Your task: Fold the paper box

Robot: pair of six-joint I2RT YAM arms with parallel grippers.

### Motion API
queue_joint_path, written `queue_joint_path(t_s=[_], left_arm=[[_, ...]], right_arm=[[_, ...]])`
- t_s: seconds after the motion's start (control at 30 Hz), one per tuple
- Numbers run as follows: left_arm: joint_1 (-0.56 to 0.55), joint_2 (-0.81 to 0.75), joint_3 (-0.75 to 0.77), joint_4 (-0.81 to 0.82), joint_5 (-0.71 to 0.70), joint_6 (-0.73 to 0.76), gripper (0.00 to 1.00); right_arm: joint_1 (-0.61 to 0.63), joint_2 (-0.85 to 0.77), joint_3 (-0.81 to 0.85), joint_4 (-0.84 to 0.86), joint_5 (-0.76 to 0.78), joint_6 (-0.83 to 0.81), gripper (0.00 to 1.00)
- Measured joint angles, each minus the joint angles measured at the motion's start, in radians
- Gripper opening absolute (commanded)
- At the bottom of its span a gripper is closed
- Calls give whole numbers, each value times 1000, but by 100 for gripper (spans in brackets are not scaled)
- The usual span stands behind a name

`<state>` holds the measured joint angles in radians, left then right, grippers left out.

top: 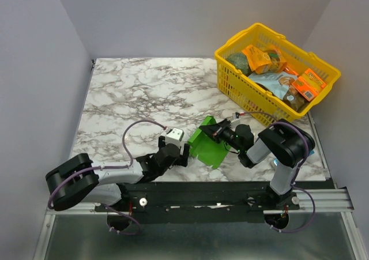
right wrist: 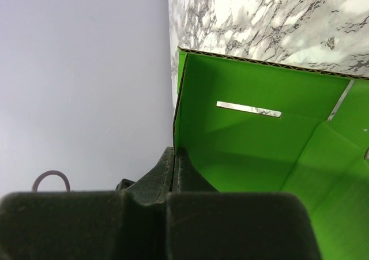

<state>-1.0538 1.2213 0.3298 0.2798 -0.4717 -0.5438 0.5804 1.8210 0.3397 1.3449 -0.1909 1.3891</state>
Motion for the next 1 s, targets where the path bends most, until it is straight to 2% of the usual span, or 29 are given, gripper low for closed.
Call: queue_joint_path(t_s=[0.33, 0.77, 0.93, 1.0], left_arm=[[1, 108, 30, 134, 52, 39, 88], [1, 162, 13, 336, 82, 79, 88], [3, 204, 12, 433, 98, 87, 81], [5, 219, 3, 471, 98, 85, 74]], right_arm=[[0, -3, -6, 0, 4, 0, 0], [-4, -2, -8, 0, 13, 1, 0], [-5, -2, -8, 0, 13, 0, 0], [-5, -2, -8, 0, 13, 1, 0]])
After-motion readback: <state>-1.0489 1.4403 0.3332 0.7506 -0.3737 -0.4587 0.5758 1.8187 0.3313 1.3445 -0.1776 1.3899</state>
